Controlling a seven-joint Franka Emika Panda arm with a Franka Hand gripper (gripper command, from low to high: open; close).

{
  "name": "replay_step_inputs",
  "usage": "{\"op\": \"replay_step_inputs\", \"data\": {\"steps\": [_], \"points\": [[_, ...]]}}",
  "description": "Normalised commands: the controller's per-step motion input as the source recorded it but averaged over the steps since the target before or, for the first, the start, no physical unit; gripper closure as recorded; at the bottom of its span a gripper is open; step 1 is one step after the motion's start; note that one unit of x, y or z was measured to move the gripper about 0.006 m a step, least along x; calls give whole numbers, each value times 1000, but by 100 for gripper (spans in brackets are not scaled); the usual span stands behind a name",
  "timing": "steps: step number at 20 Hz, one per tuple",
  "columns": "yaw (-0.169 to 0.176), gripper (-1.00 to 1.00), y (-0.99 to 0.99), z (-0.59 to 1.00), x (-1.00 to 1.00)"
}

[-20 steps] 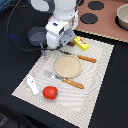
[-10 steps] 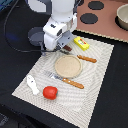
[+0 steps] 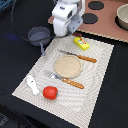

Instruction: Interact with the objects in diverse but meaningful ways.

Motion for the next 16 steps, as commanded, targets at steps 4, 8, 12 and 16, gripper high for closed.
{"op": "replay_step_inputs", "data": {"steps": [4,8,12,16], "points": [[118,100,-31,-16,-854],[108,100,-166,-87,-891],[85,100,-245,-59,-915],[39,100,-228,181,-788]]}}
